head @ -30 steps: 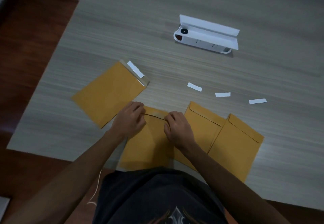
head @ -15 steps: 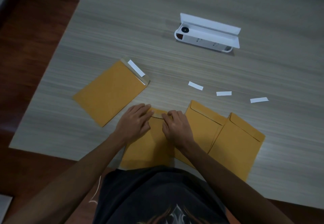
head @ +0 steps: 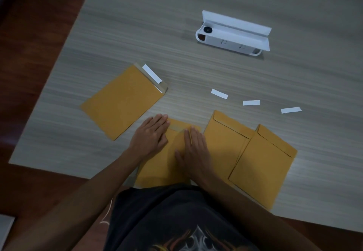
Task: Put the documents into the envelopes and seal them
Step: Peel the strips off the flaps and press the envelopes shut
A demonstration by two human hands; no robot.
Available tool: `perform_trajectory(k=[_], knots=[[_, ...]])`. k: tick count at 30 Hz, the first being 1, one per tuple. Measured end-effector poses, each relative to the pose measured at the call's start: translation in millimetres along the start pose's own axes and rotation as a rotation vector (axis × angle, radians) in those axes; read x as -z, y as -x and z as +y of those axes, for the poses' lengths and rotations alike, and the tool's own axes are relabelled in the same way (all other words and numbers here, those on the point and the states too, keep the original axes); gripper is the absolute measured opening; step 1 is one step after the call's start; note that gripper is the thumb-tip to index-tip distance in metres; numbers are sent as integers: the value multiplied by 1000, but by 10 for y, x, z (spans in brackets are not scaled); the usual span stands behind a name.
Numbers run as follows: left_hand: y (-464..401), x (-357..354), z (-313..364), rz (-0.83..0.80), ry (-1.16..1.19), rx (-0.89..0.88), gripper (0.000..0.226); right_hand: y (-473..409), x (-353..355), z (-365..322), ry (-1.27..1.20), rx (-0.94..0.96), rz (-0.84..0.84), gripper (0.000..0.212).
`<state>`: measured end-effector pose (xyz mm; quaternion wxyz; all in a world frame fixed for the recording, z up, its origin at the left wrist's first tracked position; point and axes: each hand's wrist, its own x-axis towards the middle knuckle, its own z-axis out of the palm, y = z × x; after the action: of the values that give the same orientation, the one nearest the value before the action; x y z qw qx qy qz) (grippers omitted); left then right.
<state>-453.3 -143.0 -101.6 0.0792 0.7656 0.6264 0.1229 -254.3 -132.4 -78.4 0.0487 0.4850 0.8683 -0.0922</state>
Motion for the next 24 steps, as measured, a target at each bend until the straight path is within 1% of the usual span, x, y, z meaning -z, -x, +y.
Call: perform_trajectory(k=[3,5,8,12,16,20,24], knots=[[-10,-14,58,-34,-37,38,47,-157,51,-74,-7,-24,0,71],[9,-36,61,-56,-67,32,50,-263,54,-134,-51,-40,-3,72],[53,-88,-2,-50,-86,9,51,-298,-2,-187,-96,-53,-36,76],[80,-106,-76,-46,-99,-18,51,-155,-117,-112,-87,-38,-76,85],[104,-86,-78,-72,-102,-25,53,-102,-98,97,-26,-4,-55,76],[111,-59,-103,-103,-125,-23,55,-23,-85,419,48,79,-56,67],[51,-70,15,-129,-181,24,53,-49,-96,446,32,97,-65,62]])
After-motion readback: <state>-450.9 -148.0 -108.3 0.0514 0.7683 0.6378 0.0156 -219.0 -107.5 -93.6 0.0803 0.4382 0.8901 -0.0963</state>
